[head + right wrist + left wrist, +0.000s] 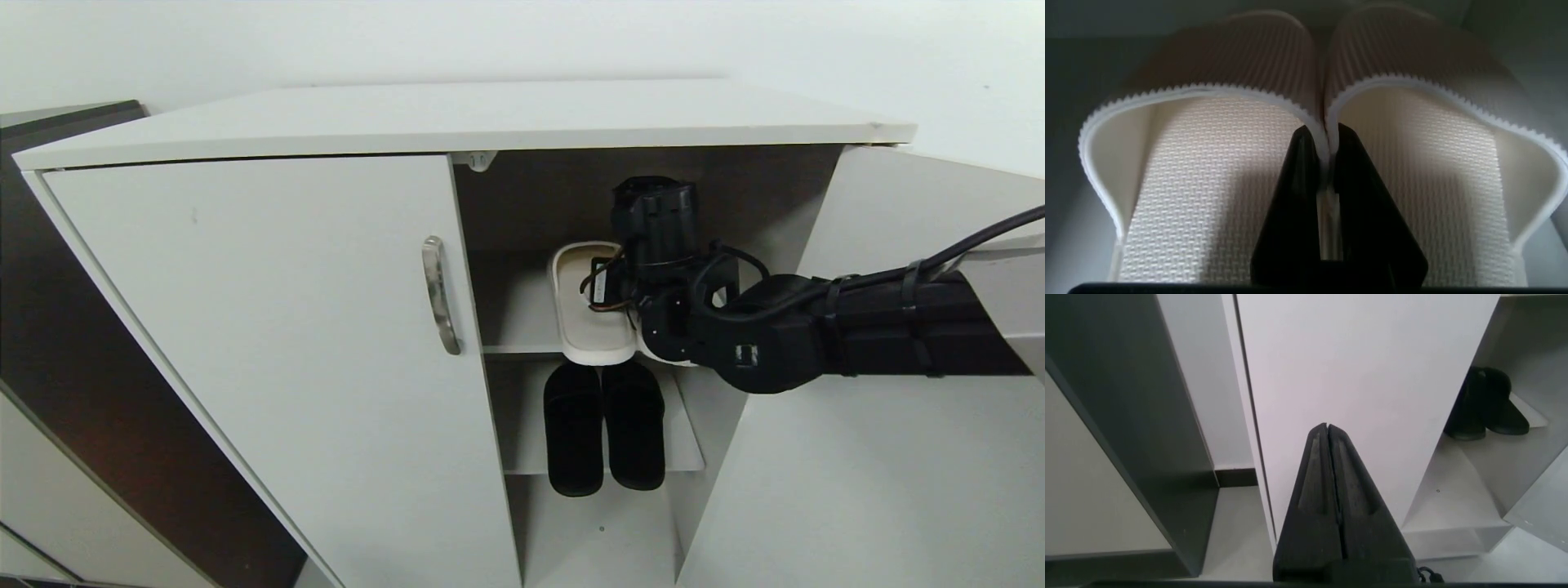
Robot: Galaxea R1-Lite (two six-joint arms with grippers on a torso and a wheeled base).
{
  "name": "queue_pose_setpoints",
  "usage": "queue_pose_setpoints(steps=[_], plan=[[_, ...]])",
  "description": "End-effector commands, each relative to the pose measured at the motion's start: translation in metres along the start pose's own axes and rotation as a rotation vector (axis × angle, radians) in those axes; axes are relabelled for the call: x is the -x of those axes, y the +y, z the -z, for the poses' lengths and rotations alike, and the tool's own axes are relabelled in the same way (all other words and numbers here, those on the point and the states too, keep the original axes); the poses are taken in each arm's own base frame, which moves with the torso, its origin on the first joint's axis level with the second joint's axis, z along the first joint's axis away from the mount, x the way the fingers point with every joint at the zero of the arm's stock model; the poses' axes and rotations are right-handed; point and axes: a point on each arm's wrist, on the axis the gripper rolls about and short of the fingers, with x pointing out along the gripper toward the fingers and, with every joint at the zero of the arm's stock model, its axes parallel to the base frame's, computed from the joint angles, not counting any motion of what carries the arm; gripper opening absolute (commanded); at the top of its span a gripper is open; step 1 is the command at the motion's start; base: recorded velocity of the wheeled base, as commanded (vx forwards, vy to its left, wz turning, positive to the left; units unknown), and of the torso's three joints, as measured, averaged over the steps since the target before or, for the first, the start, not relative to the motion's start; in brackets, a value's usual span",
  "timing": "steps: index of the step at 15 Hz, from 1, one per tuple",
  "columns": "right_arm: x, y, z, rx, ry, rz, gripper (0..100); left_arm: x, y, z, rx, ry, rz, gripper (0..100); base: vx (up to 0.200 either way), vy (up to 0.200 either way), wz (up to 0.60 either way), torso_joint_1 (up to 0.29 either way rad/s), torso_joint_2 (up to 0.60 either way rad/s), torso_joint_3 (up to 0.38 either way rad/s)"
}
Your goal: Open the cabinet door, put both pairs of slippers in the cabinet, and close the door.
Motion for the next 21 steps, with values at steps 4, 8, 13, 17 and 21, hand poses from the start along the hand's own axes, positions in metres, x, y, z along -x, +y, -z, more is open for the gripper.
queue_pose_setpoints(steps=[4, 8, 13, 17, 21], plan=[[-0.014, 0.006, -0.001, -0.001, -0.012, 0.008, 0, 0.0, 0.0, 0.0, 0.0, 0.0, 0.0, 0, 0.0, 0.0, 0.0, 0.0, 0.0, 0.0], [-0.022, 0.006, 0.001, 0.007, -0.005, 0.021, 0, 0.0, 0.0, 0.0, 0.0, 0.0, 0.0, 0, 0.0, 0.0, 0.0, 0.0, 0.0, 0.0], [-0.025, 0.006, 0.005, 0.02, 0.01, 0.026, 0, 0.0, 0.0, 0.0, 0.0, 0.0, 0.0, 0, 0.0, 0.0, 0.0, 0.0, 0.0, 0.0], [-0.023, 0.005, 0.005, 0.019, 0.011, 0.029, 100, 0.0, 0.0, 0.0, 0.0, 0.0, 0.0, 0, 0.0, 0.0, 0.0, 0.0, 0.0, 0.0], [0.002, -0.001, 0.001, 0.036, 0.027, 0.014, 100, 0.0, 0.0, 0.0, 0.002, 0.0, 0.0, 0, 0.0, 0.0, 0.0, 0.0, 0.0, 0.0]])
